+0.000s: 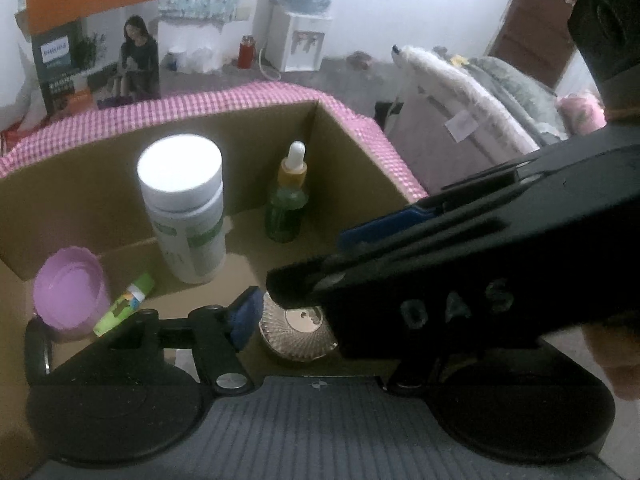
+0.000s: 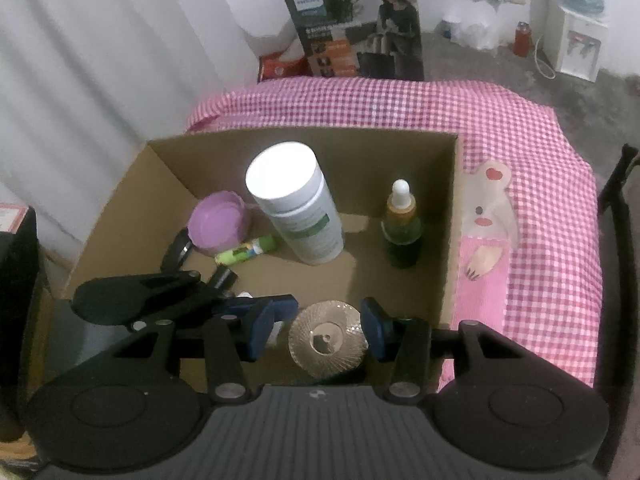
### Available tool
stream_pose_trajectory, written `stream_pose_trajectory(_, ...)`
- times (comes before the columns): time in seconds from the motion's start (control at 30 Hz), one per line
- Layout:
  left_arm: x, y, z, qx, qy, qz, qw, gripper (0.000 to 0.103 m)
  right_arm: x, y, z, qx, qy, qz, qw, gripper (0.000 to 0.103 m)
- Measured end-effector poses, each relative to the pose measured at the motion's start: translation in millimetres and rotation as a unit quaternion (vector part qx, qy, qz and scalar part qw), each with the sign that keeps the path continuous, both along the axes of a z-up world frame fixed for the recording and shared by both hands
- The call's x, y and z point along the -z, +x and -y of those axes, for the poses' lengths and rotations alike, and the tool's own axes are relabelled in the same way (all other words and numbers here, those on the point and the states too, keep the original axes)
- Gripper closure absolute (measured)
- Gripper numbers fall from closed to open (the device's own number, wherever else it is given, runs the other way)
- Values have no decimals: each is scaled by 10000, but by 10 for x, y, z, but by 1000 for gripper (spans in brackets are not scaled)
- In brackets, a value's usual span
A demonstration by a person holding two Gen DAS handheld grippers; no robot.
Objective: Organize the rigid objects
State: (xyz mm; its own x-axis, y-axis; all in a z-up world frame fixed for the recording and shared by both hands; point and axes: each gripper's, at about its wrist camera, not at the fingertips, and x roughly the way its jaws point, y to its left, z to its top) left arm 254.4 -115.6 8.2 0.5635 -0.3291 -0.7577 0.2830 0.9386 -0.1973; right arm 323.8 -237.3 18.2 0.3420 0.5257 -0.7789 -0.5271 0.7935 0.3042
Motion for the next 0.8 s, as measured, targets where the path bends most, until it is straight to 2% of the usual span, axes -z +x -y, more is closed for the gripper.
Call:
stream_pose_trajectory(0.1,-117,-118,-30,-9,0,261,9997,20,-100,-75,72,71,248,166,9995,49)
stream_pose_trajectory(0.17,-227,-249,-62,-28,30,475,9989,9,-218,-186,138,140,406,385,9983,40)
stream_pose_trajectory(0.2,-280,-316,-79,-40,46,574,9983,1,-285,-255,176,176,491,521,9973,35)
stream_pose_trajectory(0.27,-401,-480,-122,-95,120,833,9964,0,-433,-433,246,238,602,860,9942,26)
stream_pose_trajectory(0.33,-502,-625,-146,-174,293,1059,9938,0,-567,-626,309,338,692,1182,9900,6)
stream_pose_trajectory(0.37,-542,-698,-161,-262,406,1150,9922,0,-643,-739,344,399,749,1354,9871,0)
stream_pose_trajectory(0.47,-630,-869,-187,-642,788,1225,9872,0,-830,-1056,452,604,818,1872,9770,0)
stream_pose_trajectory(0.57,-642,-994,-245,-983,1001,1204,9828,0,-938,-1343,503,1024,616,2316,9655,0)
stream_pose_trajectory(0.67,-591,-1103,-299,-1388,1096,1095,9781,0,-963,-1551,432,1569,31,2642,9516,0)
stream_pose_trajectory(0.73,-540,-1163,-320,-1466,1149,1132,9760,0,-936,-1680,340,1936,-422,2897,9364,0)
stream_pose_trajectory(0.8,-504,-1244,-362,-1494,1204,1142,9747,0,-886,-1809,273,2078,-726,3142,9235,0)
